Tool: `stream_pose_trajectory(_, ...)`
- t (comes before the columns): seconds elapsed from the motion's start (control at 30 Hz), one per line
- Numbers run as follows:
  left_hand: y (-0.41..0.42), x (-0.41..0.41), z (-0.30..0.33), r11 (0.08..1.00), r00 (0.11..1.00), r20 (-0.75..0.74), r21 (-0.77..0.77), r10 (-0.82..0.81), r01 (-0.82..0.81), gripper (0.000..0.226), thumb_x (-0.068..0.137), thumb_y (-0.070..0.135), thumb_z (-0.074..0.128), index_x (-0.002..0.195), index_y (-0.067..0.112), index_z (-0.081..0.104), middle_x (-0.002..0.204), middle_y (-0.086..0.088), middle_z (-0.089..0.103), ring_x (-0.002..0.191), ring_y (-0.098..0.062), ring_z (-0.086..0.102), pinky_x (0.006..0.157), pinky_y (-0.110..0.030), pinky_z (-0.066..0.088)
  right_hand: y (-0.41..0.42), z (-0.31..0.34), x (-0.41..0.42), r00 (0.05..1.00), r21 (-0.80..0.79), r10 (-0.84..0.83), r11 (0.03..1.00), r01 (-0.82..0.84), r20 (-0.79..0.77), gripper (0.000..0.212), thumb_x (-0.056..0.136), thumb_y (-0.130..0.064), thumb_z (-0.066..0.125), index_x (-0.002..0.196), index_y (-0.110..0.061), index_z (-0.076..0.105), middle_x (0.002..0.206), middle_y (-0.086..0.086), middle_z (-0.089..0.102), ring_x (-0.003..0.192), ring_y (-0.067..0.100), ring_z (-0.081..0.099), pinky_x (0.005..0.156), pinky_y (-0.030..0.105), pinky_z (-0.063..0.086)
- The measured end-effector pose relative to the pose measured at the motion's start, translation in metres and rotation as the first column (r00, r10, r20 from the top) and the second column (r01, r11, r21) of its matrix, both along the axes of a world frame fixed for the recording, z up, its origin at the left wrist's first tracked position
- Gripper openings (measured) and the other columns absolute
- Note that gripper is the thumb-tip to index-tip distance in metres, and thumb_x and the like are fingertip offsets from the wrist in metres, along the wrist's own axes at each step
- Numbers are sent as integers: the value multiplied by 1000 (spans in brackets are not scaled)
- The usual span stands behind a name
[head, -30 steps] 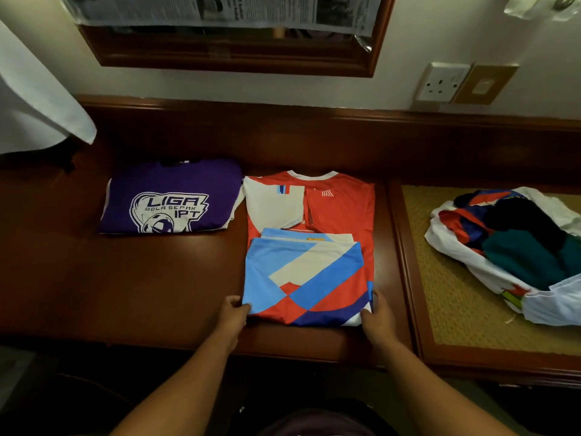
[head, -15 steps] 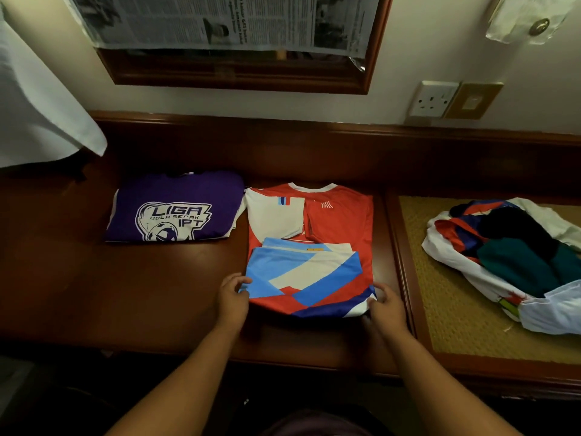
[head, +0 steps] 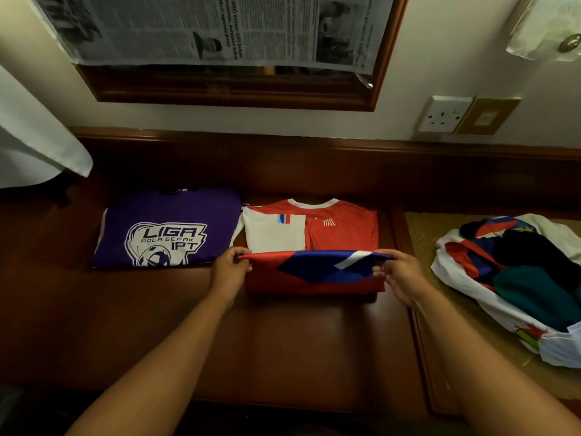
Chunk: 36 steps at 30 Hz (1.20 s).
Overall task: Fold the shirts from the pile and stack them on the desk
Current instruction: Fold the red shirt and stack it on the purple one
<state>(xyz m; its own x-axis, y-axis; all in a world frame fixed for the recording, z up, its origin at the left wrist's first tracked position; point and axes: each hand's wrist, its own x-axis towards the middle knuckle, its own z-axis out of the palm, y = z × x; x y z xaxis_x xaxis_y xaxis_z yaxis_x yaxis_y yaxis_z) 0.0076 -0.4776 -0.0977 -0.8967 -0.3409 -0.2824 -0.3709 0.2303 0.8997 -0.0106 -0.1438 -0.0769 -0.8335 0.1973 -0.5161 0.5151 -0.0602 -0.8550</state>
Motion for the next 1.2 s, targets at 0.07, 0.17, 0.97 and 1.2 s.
stream_pose_trajectory(0.07,-3,-26,-2,999,1000,2,-34,-11,12,20,92,3,55,97,21,62,95,-1,64,85,-16,61,72,-25,50,1,-3,-20,993,205,112,973,-104,-24,24,91,8,47,108,-1,61,84,13,63,68,20,56,60,27,49)
stream_pose_trajectory(0.17,-7,-66,-7,999,999,-38,-49,-17,15,18,91,4,58,95,19,64,98,-2,65,90,-16,60,76,-26,48,2,-7,-53,984,330,168,934,-138,-66,13,96,-7,52,102,-11,63,84,3,63,73,14,56,63,23,44)
stream_pose_trajectory(0.97,-16,-250,-108,999,995,99,-40,1,3,15,90,4,58,100,14,65,91,-11,66,83,-23,62,81,-40,52,-31,-101,-230,991,434,6,899,-65,137,27,98,-4,48,123,1,57,114,14,60,107,29,57,83,32,42)
stream_pose_trajectory(1.2,11,-207,-89,898,986,-34,-418,-166,137,32,95,16,55,126,9,56,127,-12,56,118,-26,50,99,-35,40,-45,-108,-193,976,763,218,630,-142,3,42,91,1,49,134,-3,47,138,20,44,124,33,44,102,38,38)
